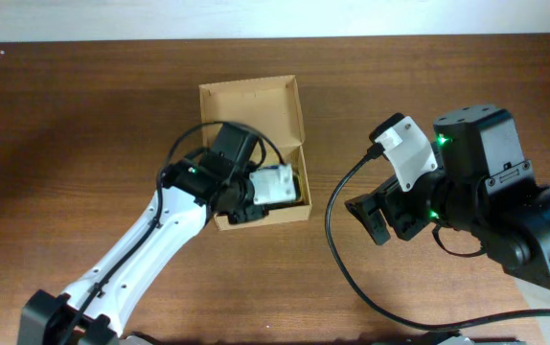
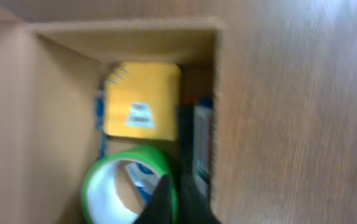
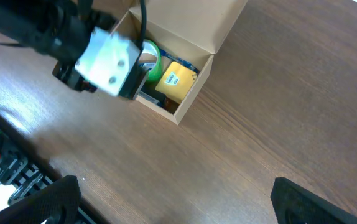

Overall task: Pack container
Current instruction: 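Lower the marker into the box and open the left gripper, then move both grippers to the box lid's back edge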

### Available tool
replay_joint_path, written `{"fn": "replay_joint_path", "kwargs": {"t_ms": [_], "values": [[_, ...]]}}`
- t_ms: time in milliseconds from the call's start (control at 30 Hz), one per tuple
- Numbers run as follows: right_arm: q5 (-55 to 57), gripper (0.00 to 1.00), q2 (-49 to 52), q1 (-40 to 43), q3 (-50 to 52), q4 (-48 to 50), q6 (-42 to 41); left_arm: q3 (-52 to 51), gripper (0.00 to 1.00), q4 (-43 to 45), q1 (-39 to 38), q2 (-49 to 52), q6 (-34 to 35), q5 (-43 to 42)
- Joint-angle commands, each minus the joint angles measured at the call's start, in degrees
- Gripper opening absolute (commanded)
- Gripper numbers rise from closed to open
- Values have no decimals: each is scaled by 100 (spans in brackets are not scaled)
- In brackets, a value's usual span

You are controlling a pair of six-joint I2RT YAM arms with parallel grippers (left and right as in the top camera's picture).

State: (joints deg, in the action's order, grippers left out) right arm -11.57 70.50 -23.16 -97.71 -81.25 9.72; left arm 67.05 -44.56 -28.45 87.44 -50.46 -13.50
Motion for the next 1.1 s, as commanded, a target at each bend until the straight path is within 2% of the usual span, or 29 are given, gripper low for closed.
{"fn": "replay_joint_path", "kwargs": {"t_ms": [0, 333, 567, 700, 900, 933, 967, 1000, 1033, 1067], "values": [[-68, 99, 0, 42, -83, -2, 57, 706, 2, 33, 0, -98, 1005, -68], [-68, 99, 0, 42, -83, -2, 57, 2037, 2, 39, 129, -734, 2371, 7], [-68, 99, 11, 42, -83, 2, 57, 2107, 2, 4, 1163, -979, 3866, 107], [-70, 99, 15, 42, -83, 2, 55, 2105, 2, -144, 1851, -883, 3956, -96], [-170, 99, 26, 42, -83, 262, 55, 2105, 2, -136, 2564, -417, 4520, -748], [-177, 89, 35, 42, -83, 356, 55, 2105, 2, -136, 2632, -271, 4621, -800], [-170, 55, 59, 42, -83, 494, 55, 2105, 2, -136, 2691, -107, 4771, -800], [-166, 31, 90, 42, -83, 579, 52, 2105, 2, -136, 2726, 17, 4863, -800], [-149, 13, 136, 42, -81, 684, -11, 2105, 2, -136, 2767, 203, 4983, -798], [-103, 4, 208, 42, -81, 793, -149, 2105, 2, -133, 2793, 369, 5056, -811]]}}
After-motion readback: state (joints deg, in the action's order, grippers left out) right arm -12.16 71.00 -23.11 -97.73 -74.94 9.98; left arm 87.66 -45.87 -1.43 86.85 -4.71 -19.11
